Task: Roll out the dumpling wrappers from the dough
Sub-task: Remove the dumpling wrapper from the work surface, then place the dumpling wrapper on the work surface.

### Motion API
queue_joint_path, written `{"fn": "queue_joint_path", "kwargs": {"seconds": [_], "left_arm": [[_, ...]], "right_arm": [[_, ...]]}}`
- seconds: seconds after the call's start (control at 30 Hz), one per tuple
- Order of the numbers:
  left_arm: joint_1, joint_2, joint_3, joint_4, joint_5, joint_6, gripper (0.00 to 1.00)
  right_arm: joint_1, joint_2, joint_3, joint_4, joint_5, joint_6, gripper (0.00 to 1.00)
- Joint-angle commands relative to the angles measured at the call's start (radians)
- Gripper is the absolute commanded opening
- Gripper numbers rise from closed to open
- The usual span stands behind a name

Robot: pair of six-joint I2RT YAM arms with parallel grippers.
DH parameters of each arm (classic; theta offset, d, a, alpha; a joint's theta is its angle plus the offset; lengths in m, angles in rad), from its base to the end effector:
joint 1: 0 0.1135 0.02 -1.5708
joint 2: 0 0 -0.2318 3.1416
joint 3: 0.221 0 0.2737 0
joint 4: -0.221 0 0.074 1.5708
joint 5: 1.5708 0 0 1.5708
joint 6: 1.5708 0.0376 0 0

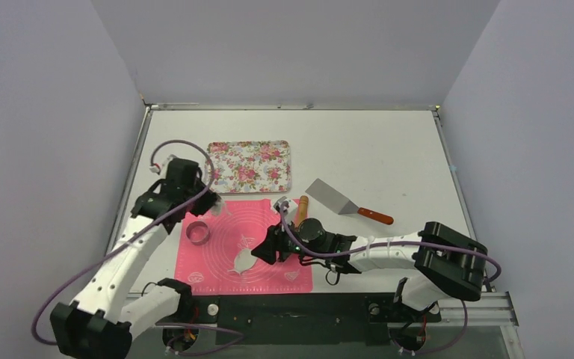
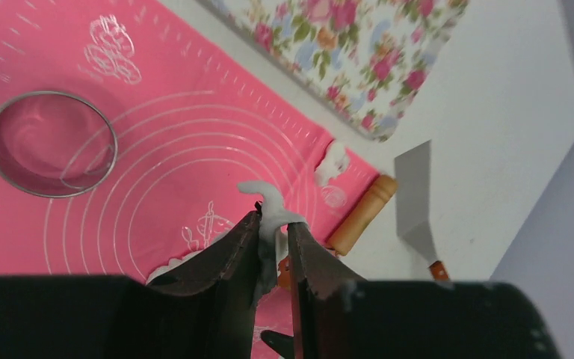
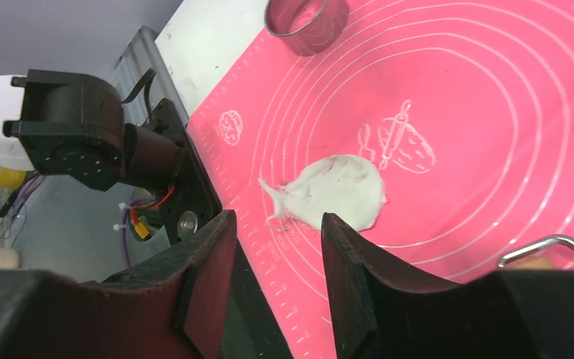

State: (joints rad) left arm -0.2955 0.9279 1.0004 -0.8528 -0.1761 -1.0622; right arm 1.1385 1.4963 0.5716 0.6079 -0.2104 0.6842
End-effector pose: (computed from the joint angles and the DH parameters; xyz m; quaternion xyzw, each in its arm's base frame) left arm 0.2142 -0.0583 0.3001 -0.3752 0.8399 -0.1777 0.3495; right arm 0.1256 0.2908 0.1331 -0.2414 0.7708 0.5132 0.2903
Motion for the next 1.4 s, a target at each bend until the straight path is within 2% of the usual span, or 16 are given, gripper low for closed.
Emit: {"fn": "queue_joint_path", "kwargs": {"seconds": [0.0, 0.07, 0.23, 0.3, 0.43, 0.73, 0.87, 0.97, 1.13, 1.27, 1.37], "left_arm": [[-0.12, 0.103, -0.093, 0.292, 0.133, -0.05, 0.18], [-0.165, 0.183, -0.108, 0.322, 0.098, -0.067, 0.21], [-0.185, 0.404, -0.101, 0.372, 0.155, -0.09, 0.32], [-0.196, 0.445, -0.082, 0.374, 0.156, -0.104, 0.35], [-0.215, 0.538, -0.054, 0.424, 0.23, -0.124, 0.38], [-0.243, 0.571, -0.028, 0.447, 0.284, -0.162, 0.47], [-0.249, 0.593, -0.012, 0.454, 0.295, -0.204, 0.48], [-0.255, 0.6, -0.018, 0.505, 0.358, -0.235, 0.49], [-0.296, 0.569, -0.01, 0.519, 0.359, -0.26, 0.49], [-0.323, 0.547, -0.019, 0.509, 0.366, -0.271, 0.49], [-0.333, 0.535, -0.033, 0.462, 0.346, -0.271, 0.49]], "right_arm": [[-0.027, -0.081, -0.011, -0.047, 0.116, -0.037, 0.44], [-0.047, -0.106, -0.012, -0.075, 0.177, -0.039, 0.49], [-0.103, -0.152, 0.003, -0.147, 0.324, -0.06, 0.55], [-0.116, -0.151, 0.019, -0.178, 0.382, -0.06, 0.57], [-0.135, -0.124, 0.046, -0.159, 0.396, -0.078, 0.59], [-0.142, -0.028, 0.097, -0.154, 0.294, -0.096, 0.54], [-0.141, 0.004, 0.097, -0.113, 0.269, -0.08, 0.55], [-0.143, 0.032, 0.104, -0.098, 0.271, -0.078, 0.55], [-0.145, 0.069, 0.116, -0.075, 0.278, -0.081, 0.54], [-0.144, 0.074, 0.11, -0.051, 0.306, -0.079, 0.48], [-0.145, 0.046, 0.09, -0.036, 0.366, -0.072, 0.37]]}}
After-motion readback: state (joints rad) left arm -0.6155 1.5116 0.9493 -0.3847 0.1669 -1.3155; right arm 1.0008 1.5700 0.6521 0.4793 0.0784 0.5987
